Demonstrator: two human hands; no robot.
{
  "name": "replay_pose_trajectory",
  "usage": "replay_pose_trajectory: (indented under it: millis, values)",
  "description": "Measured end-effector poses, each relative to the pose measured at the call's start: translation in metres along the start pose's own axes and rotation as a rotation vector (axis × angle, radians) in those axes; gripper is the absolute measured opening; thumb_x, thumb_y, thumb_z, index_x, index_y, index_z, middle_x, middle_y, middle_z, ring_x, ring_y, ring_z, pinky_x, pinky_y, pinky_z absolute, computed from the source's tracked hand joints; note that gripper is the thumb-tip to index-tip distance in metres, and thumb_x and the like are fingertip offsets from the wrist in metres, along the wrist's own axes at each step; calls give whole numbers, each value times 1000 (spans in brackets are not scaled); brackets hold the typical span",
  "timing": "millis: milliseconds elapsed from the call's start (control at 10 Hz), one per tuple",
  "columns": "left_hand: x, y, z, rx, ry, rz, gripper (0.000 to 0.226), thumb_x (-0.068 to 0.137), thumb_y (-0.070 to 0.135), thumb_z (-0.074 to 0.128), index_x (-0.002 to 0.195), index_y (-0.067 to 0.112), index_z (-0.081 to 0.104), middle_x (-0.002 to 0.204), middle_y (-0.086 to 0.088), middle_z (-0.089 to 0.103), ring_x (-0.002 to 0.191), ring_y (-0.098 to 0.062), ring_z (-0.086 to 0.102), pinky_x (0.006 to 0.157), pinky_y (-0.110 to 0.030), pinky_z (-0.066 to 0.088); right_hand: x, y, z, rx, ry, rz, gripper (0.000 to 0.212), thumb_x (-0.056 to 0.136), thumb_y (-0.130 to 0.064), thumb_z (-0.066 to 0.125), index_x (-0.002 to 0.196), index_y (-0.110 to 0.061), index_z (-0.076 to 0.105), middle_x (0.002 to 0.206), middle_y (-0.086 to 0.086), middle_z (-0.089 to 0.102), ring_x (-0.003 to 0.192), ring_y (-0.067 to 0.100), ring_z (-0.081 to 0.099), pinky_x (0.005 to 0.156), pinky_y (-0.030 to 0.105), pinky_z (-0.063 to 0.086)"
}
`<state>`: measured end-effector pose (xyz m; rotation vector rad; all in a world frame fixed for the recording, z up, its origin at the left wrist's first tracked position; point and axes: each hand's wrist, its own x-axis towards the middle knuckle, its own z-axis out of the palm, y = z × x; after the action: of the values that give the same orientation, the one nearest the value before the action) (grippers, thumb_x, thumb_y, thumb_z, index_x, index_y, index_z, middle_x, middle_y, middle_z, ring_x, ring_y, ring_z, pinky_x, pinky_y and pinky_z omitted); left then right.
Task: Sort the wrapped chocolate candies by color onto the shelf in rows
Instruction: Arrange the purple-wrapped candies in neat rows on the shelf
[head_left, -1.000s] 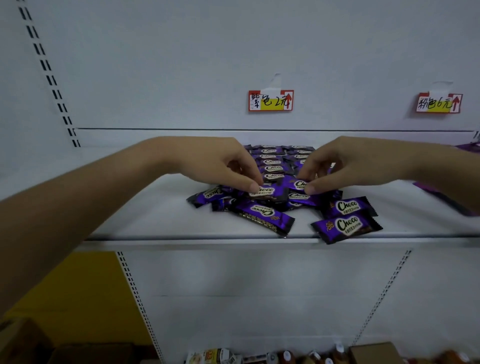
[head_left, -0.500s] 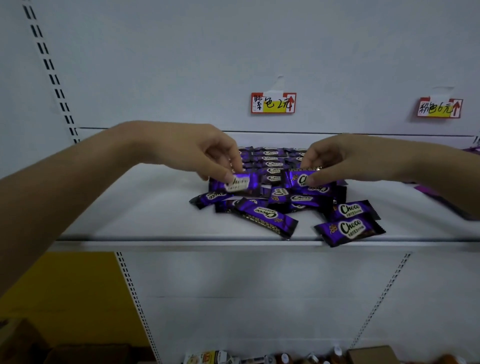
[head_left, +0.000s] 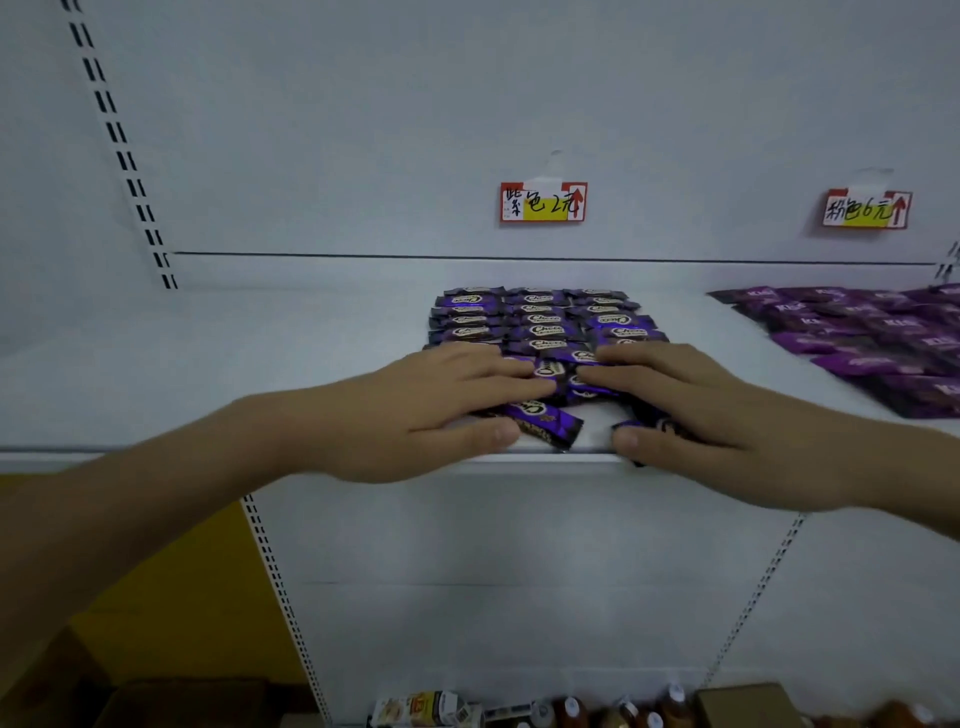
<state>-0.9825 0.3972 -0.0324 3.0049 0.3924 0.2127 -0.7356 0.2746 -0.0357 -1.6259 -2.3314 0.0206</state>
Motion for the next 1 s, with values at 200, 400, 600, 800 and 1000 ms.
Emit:
replay_pose_trajectory:
  millis: [200, 400, 600, 800, 1000]
  values:
    - [-12, 8, -2, -45, 87, 2, 55, 91, 57, 22, 137, 35, 41, 142, 11, 42, 131, -1, 27, 107, -13, 16, 8, -19, 1, -46, 18, -28, 62, 88, -65, 26, 139, -33, 36, 137, -14, 31, 131, 3, 22, 104, 8, 12]
    - [-33, 11, -5, -103, 116, -169, 46, 92, 50, 32, 135, 35, 37, 124, 15, 44, 113, -4, 36, 98, -27, 34, 29, -47, 6, 39, -6, -13, 47, 88, -58, 33, 124, -30, 42, 130, -11, 36, 122, 8, 27, 102, 23, 26]
    - [-57, -3, -7, -97, 138, -150, 42, 88, 56, 25, 123, 41, 41, 113, 12, 48, 105, -9, 40, 91, -29, 37, 50, -66, 18, 51, 18, -74, 25, 91, -54, 39, 109, -37, 38, 111, -15, 41, 108, 9, 33, 89, 20, 29]
    - [-101, -36, -20, -188, 114, -162, 42, 88, 55, 29, 124, 40, 46, 113, 11, 51, 105, -7, 43, 89, -21, 35, 84, -108, 33, 55, -8, -47, 42, 94, -46, 41, 130, -24, 40, 117, -11, 39, 110, 9, 30, 92, 23, 27]
    - [-154, -94, -44, -365, 58, -302, 28, 96, 42, 45, 122, 37, 52, 121, 17, 58, 115, -6, 52, 99, -31, 41, 159, -152, 65, -51, -63, 0, 63, 91, -58, 25, 140, -20, 36, 136, 4, 40, 128, 25, 30, 108, 42, 27]
